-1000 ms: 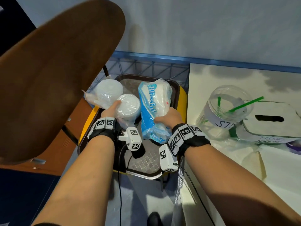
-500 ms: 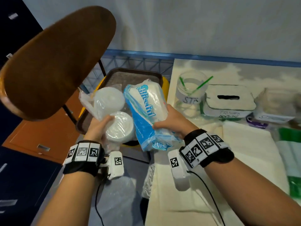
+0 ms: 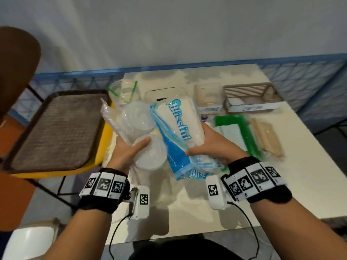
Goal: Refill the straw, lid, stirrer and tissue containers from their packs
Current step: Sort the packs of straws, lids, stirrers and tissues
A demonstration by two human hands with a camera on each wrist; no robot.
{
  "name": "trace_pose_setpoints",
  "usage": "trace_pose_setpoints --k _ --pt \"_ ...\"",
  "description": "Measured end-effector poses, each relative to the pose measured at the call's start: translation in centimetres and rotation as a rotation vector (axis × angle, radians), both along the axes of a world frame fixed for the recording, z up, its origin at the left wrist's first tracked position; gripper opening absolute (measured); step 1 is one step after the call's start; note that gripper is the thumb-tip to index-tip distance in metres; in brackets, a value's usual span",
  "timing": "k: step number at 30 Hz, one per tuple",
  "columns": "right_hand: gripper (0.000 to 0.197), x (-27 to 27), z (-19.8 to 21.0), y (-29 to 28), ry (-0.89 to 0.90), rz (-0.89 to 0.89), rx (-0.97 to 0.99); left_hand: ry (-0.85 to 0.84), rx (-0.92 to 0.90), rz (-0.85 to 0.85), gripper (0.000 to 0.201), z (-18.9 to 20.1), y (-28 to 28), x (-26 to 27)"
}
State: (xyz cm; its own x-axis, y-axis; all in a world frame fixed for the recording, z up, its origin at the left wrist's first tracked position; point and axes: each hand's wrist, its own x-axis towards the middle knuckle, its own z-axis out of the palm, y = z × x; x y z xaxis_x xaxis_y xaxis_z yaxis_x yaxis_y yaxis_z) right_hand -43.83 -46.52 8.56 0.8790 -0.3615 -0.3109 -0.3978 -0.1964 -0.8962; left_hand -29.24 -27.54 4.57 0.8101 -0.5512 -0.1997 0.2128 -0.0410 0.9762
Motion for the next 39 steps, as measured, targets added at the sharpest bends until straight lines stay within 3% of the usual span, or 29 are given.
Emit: trace_pose_setpoints --k 2,6,9,12,14,15,19,26,32,37,39 --pt "0.103 -2.3 -0.1 -1.5 -0.043 -0.021 0.099 0.021 0.045 -0.026 0.093 -0.3 -2.6 -1.4" --pt "0.09 -6.1 0.3 -2.9 -0.099 -0.158 0.214 0.033 0.098 -0.126 0.104 -0.8 -7.3 -3.1" --pt "0.061 -8.4 0.2 -3.8 -0.124 -0.34 0.275 0.029 0.123 -0.234 0.105 -0.5 -10.7 -4.4" --pt "0.05 -10.6 -0.8 -5.2 -0.114 -0.508 0.249 0.036 0.147 -0.328 0.104 -0.5 -13.7 -6.0" --pt "0.025 -12.2 -1.4 -6.6 -0.115 -0.566 0.227 0.025 0.156 -0.363 0.1 -0.5 -15.5 -7.3" --pt "0.022 -13.0 -1.7 -7.5 -0.124 -0.584 0.227 0.024 0.159 -0.373 0.097 -0.5 -16.4 -8.0" --pt "0.04 -16.4 -2.3 -11.9 -0.158 -0.637 0.245 0.063 0.154 -0.406 0.08 -0.4 -20.2 -10.6" --pt "0.046 -20.7 -3.1 -23.3 -0.212 -0.684 0.177 0.025 0.19 -0.438 0.102 0.3 -25.9 -13.0" --pt "0.051 -20.0 -7.0 -31.0 -0.027 -0.609 0.105 0.012 0.237 -0.424 0.071 0.5 -28.5 -14.8" --pt "0.066 -18.6 -10.1 -33.1 0.129 -0.461 0.092 -0.017 0.285 -0.495 0.073 0.8 -29.8 -15.3" --pt "0.082 -18.2 -11.4 -34.1 0.168 -0.438 0.034 -0.021 0.307 -0.523 0.081 0.8 -30.3 -15.4"
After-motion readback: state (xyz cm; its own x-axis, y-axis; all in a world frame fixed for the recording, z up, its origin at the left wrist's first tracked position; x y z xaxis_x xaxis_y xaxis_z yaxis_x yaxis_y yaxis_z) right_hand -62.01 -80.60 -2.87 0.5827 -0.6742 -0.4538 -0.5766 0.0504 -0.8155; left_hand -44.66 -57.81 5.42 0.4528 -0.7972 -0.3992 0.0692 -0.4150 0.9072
